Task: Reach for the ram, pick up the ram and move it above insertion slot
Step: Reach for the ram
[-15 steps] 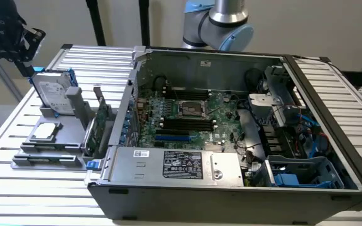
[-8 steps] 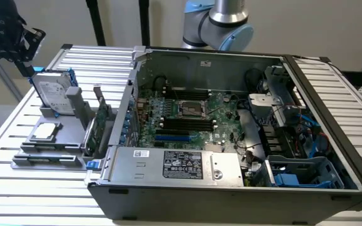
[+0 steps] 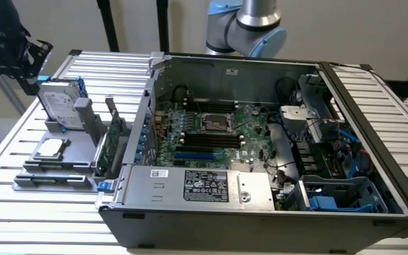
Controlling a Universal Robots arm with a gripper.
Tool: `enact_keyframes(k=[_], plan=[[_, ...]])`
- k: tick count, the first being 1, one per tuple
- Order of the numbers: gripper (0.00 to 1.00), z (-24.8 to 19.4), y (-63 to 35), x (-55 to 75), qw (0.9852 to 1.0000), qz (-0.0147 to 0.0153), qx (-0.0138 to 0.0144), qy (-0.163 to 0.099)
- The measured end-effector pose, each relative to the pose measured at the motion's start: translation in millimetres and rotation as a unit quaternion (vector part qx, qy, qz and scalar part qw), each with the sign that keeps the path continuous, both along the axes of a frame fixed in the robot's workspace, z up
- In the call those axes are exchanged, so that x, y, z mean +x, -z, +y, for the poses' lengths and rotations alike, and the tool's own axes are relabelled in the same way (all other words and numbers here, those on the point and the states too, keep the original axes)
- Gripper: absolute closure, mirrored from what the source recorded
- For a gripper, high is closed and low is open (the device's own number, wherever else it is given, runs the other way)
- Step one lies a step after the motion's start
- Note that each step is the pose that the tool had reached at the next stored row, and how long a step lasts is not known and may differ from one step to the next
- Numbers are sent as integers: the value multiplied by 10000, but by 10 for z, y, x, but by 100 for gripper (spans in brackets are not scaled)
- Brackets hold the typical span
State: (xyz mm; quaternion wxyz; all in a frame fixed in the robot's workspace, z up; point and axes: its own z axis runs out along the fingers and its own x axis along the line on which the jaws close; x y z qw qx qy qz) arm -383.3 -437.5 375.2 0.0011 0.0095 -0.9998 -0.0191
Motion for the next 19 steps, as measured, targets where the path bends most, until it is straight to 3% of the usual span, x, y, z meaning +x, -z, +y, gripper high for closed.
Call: enact_keyframes(k=[6,13,16,19], plan=[[89,-225,83,55,10000,20,0,0],[89,-431,146,119,10000,55,-6,-1],[89,-499,171,133,10000,69,-10,-1],[89,-505,174,133,10000,79,-10,-1]])
